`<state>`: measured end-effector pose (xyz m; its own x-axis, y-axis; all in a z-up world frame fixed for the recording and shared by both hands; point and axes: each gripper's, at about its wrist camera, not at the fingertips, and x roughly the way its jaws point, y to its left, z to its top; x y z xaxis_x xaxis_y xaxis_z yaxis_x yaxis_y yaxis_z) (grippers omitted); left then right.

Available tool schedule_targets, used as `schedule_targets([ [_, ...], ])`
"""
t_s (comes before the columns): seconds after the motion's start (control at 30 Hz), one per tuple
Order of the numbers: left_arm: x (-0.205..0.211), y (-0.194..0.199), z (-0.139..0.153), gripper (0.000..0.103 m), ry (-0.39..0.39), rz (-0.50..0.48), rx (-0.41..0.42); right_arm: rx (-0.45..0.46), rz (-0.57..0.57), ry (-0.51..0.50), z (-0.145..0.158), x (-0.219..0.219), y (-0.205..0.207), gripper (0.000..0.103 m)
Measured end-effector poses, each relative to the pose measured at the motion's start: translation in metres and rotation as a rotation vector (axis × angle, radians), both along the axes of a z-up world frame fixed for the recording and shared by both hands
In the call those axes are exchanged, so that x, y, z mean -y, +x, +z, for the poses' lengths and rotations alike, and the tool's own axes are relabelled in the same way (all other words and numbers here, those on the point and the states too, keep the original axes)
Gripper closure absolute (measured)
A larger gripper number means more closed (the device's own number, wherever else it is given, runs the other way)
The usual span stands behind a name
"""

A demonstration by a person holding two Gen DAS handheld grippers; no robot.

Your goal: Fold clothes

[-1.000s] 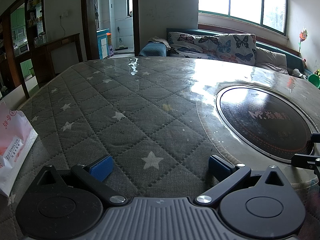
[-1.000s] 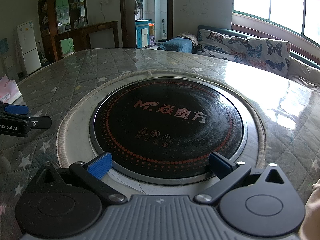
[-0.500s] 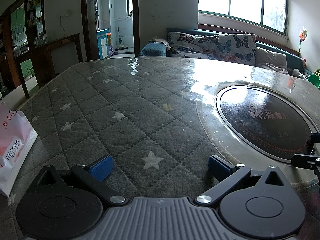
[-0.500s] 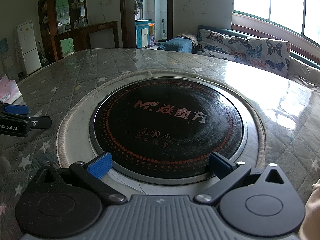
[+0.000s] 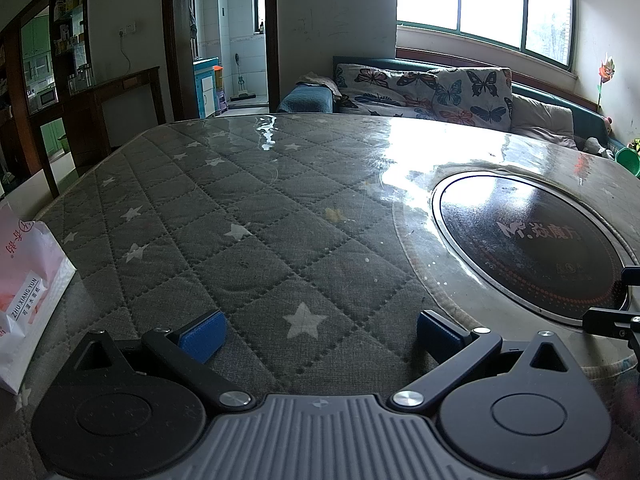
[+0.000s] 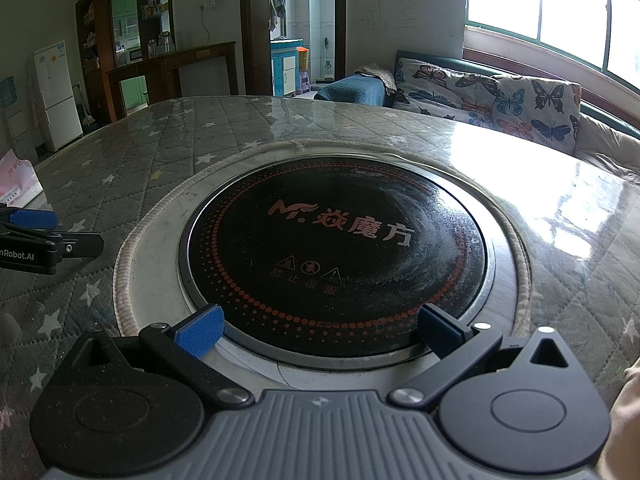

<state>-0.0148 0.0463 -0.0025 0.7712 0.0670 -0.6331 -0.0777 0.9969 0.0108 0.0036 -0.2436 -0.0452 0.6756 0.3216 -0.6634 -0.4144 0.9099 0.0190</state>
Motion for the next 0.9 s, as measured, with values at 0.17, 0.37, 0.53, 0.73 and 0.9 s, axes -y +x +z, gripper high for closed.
schedule_targets([
  [0.17, 0.0, 0.0, 0.0, 0.0, 0.0, 0.0, 0.0, 0.0, 0.0, 0.0, 0.0, -0.0001, 0.0, 0.0],
  [0.37, 0.0, -0.0001, 0.0, 0.0, 0.0, 0.0, 0.0, 0.0, 0.0, 0.0, 0.0, -0.0002, -0.0001, 0.0],
  [0.53, 0.0, 0.0, 0.0, 0.0, 0.0, 0.0, 0.0, 0.0, 0.0, 0.0, 0.0, -0.0002, -0.0001, 0.0],
  [0.73, 0.0, 0.0, 0.0, 0.0, 0.0, 0.0, 0.0, 0.0, 0.0, 0.0, 0.0, -0.0002, -0.0002, 0.0],
  [0.9, 0.0001, 0.0001, -0.0001, 0.0, 0.0, 0.0, 0.0, 0.0, 0.0, 0.0, 0.0, -0.0002, -0.0002, 0.0],
])
